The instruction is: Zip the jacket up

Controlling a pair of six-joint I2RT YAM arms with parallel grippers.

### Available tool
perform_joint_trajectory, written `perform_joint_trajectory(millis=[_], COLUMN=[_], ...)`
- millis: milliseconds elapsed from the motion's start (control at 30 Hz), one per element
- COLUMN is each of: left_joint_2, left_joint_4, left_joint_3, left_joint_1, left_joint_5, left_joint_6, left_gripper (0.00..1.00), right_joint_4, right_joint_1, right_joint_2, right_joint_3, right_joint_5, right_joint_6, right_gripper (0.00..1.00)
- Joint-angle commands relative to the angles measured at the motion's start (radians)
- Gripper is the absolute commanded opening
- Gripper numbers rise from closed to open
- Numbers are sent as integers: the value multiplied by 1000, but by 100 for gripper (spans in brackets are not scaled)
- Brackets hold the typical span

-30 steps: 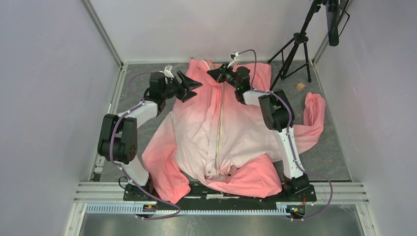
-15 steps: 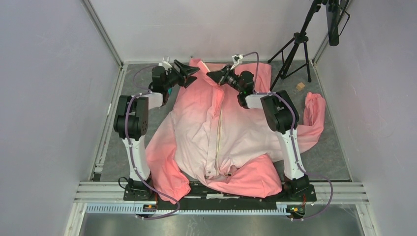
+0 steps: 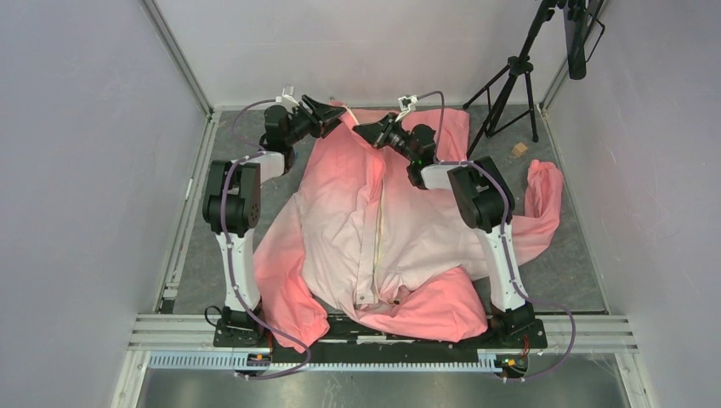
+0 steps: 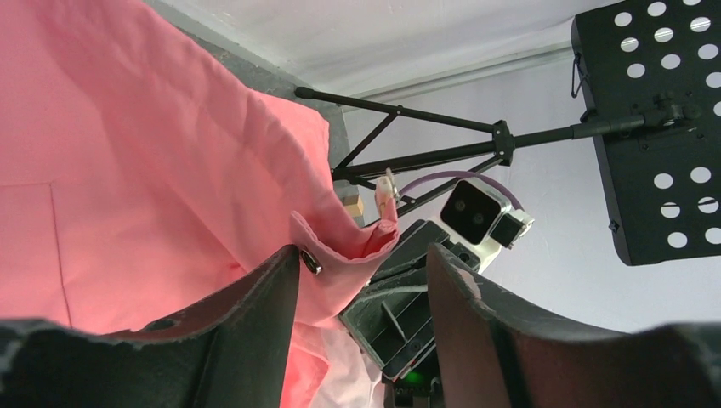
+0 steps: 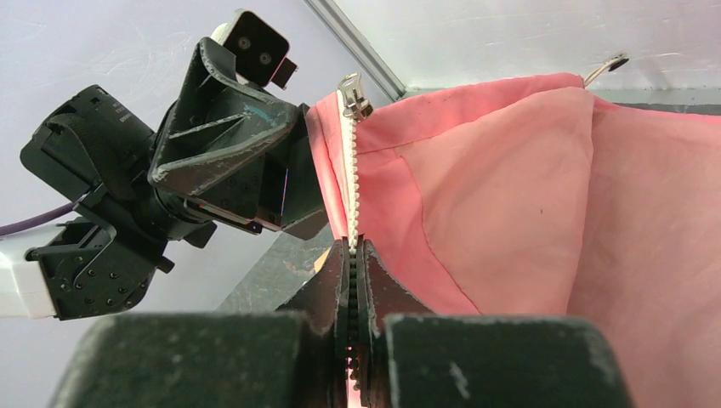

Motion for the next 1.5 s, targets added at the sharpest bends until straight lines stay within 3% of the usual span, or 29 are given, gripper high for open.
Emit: perform_joint_trajectory(millis=[0,233,467,600,700,867,967,1200,1467], left_joint_2=[23,38,67,74,75,69,70,75,44], left_joint_4=[25,44,89,105,106,107,121,107,83], left_joint_3=[58,67,94,97,104,101,105,124,71], left_joint_1=[-1,1,1,4,8,36,55,65,60], left_joint_5=[12,13,17,15,21,76,128,186,163], left_joint_6=[-16,-36,-83,-96,-92,-58,-31,11,-8], left_gripper=[57,42,38,25,6,2,2,2,2], right_joint_4=[34,6,-18,-30,-78,-346,-485,-689,-953], right_joint_1=[10,20,37,41,44,40,32,9,-1], right_joint_2=[-41,-48,-59,-66,-87,-187,-241,-269,-78], right_joint_3=[35,35,32,28,16,-26,-23,46,377], right_joint_5=[11,48,77,96,115,232,292,402,664], right_joint_6=[10,-11,-34,-41,-62,-202,-302,-495,-672], right_gripper=[0,1,0,0,2,42,57,73,76])
